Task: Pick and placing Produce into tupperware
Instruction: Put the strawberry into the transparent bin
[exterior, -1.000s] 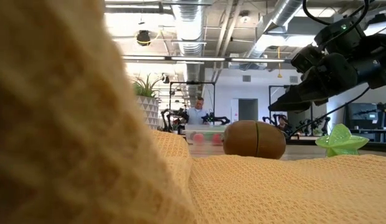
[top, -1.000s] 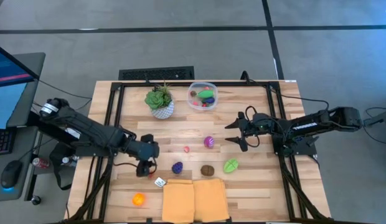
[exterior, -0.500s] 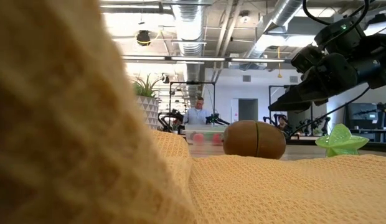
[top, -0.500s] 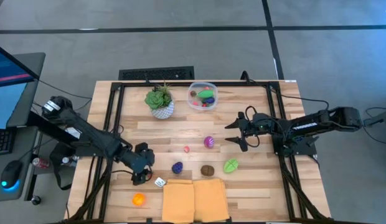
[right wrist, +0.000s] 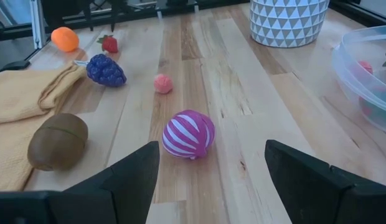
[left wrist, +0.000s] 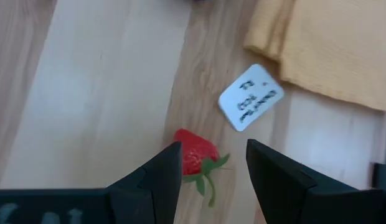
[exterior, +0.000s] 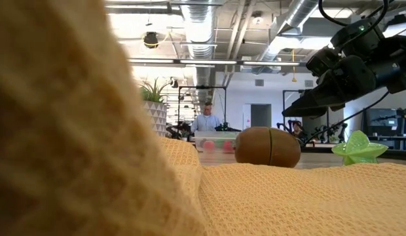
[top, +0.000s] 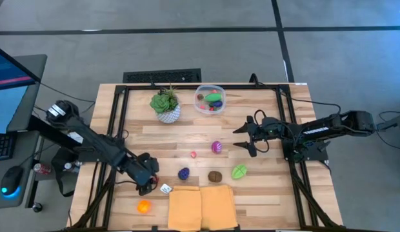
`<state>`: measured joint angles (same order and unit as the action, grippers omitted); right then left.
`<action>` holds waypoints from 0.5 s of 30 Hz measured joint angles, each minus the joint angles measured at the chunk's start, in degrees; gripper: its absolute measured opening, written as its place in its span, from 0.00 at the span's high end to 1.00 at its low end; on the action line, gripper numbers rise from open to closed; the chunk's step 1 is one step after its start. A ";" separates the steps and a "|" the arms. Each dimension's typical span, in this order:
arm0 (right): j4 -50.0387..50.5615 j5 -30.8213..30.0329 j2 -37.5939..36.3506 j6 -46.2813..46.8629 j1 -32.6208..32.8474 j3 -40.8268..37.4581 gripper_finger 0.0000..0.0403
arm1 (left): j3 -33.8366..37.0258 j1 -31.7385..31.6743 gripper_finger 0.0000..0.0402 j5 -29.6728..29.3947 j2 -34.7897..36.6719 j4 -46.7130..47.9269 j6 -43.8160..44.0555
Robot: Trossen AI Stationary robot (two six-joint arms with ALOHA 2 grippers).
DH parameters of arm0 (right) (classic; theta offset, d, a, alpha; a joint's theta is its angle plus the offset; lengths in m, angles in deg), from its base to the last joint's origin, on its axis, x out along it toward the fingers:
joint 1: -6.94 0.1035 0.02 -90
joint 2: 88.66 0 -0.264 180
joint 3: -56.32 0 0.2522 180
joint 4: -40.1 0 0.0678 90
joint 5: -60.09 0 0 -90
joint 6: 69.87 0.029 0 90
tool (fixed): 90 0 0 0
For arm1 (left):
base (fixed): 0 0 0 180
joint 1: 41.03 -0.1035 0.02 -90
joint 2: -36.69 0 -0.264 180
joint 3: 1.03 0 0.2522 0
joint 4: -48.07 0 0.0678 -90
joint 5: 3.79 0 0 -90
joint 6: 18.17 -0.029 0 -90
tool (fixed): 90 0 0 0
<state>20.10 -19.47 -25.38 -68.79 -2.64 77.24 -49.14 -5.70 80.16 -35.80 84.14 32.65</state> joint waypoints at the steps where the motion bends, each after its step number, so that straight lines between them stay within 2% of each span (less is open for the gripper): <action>1: 0.02 0.00 0.00 0.00 0.00 0.02 0.22 | 0.00 0.00 0.58 -0.01 -0.49 0.09 0.65; 8: 0.04 0.00 0.00 0.02 0.00 0.02 0.22 | 0.00 0.00 0.57 -0.53 -2.70 0.43 3.45; 15: 0.11 0.00 0.00 0.42 0.00 0.02 0.22 | 0.00 0.00 0.51 -0.66 -2.68 0.41 5.15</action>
<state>20.21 -19.47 -25.38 -68.37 -2.64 77.25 -49.14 -5.70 79.51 -38.48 84.55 37.80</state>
